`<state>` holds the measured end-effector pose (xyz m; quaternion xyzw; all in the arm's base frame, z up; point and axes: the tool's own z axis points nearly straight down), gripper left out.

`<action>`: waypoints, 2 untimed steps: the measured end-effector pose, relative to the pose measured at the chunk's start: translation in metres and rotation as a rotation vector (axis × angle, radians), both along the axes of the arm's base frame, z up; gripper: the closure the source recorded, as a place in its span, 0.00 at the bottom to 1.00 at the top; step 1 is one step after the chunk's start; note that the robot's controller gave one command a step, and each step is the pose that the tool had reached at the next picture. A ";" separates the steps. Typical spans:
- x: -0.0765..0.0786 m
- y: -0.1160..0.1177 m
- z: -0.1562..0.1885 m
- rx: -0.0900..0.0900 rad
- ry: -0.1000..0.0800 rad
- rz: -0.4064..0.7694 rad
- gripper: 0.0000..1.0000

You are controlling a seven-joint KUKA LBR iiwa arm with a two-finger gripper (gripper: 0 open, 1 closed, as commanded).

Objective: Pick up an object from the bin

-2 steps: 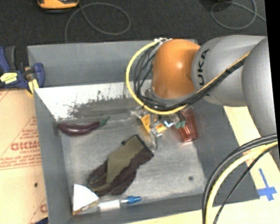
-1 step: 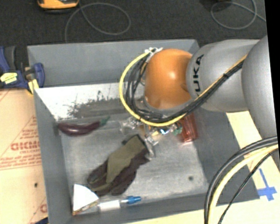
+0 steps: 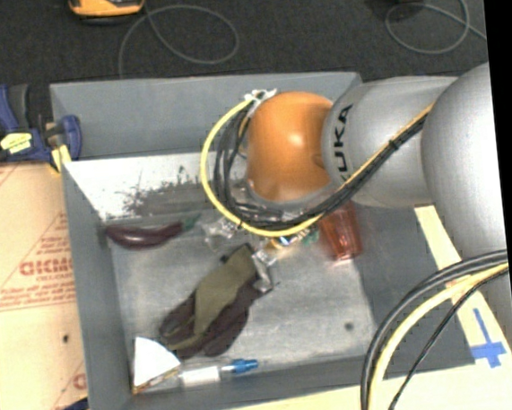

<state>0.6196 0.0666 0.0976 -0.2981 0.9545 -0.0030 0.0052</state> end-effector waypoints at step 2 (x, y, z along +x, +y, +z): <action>-0.017 0.023 -0.015 0.002 -0.003 0.293 1.00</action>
Offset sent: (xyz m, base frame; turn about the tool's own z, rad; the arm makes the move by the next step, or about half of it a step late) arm 0.0000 0.0000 0.0000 0.0000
